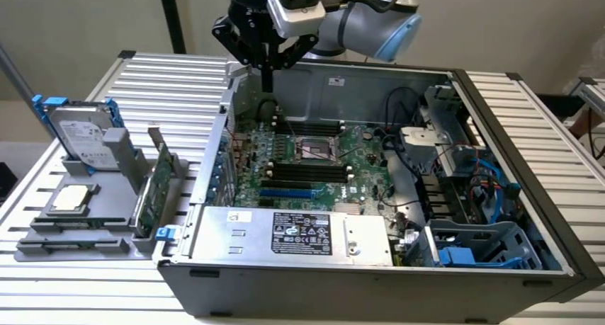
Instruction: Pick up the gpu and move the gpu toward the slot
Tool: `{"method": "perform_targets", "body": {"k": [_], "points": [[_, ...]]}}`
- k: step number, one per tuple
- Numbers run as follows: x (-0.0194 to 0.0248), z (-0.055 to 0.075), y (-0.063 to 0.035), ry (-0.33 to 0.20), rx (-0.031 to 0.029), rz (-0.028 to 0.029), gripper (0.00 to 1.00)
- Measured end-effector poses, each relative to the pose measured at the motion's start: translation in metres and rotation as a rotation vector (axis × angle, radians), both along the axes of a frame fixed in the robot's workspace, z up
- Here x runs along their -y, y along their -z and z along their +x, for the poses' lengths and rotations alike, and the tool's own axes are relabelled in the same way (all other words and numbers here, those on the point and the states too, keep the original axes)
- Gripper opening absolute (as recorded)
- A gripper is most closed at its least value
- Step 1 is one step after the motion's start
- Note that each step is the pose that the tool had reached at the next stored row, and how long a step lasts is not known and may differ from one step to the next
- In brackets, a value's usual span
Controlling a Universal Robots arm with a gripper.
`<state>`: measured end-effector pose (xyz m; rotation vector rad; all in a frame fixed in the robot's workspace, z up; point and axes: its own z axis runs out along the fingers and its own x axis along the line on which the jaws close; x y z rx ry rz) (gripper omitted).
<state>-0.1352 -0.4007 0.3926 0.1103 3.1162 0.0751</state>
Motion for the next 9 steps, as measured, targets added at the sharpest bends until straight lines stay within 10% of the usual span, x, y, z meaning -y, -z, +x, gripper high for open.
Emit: {"method": "perform_targets", "body": {"k": [9], "points": [[0.0027, -0.041, 0.0000, 0.000, 0.0021, -0.0001, 0.11]]}}
